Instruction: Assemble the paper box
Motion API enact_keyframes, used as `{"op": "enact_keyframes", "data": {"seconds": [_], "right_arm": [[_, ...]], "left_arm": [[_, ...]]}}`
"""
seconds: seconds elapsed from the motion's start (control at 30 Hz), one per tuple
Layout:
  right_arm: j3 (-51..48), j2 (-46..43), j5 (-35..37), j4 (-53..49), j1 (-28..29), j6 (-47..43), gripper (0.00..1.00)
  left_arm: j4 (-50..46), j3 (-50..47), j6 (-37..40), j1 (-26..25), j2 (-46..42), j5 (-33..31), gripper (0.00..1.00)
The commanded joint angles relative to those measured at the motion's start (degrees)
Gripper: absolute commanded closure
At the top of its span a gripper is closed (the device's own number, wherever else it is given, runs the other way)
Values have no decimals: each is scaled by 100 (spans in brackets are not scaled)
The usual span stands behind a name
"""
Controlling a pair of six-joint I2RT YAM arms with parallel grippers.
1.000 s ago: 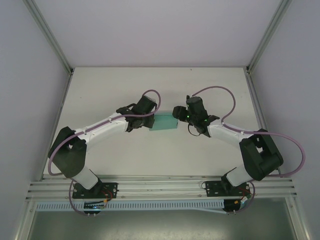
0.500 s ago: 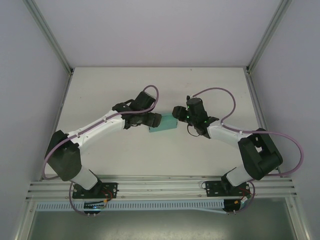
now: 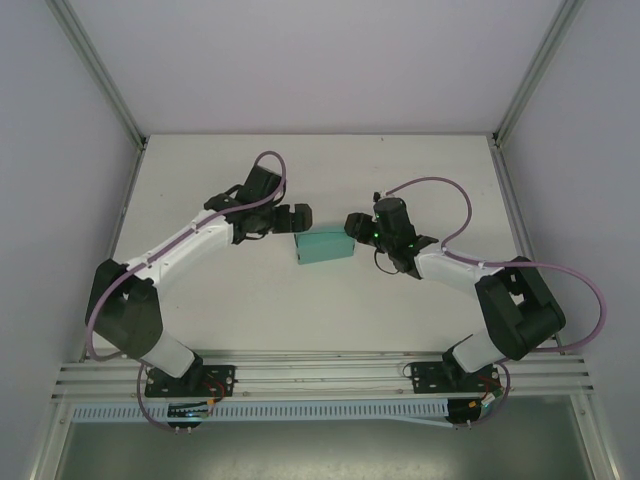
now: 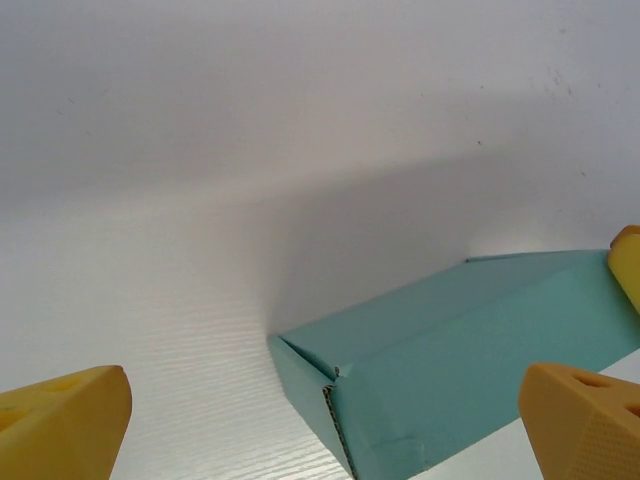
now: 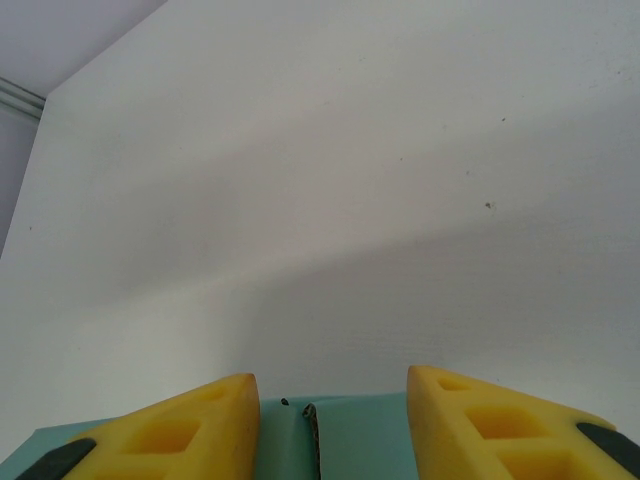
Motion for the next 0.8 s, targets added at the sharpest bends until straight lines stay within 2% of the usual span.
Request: {"op": "enact_keyframes", "data": {"seconds": [0.0, 0.23, 0.47, 0.6, 0.77], "right_arm": [[-348, 264, -15, -861, 45, -141, 58], [-394, 247, -18, -927, 45, -191, 58], [-463, 350, -87, -845, 13, -466, 61], [-654, 479, -603, -387, 1, -735, 63], [-850, 756, -888, -27, -153, -1013, 64]], "left_arm": [[238, -285, -260, 122, 173, 458, 1], [189, -585, -204, 166, 292, 449, 4], [375, -1226, -396, 279, 313, 622, 15], [741, -1721, -560, 366, 246, 895, 29], [1218, -2130, -727, 459, 378, 1301, 46]]}}
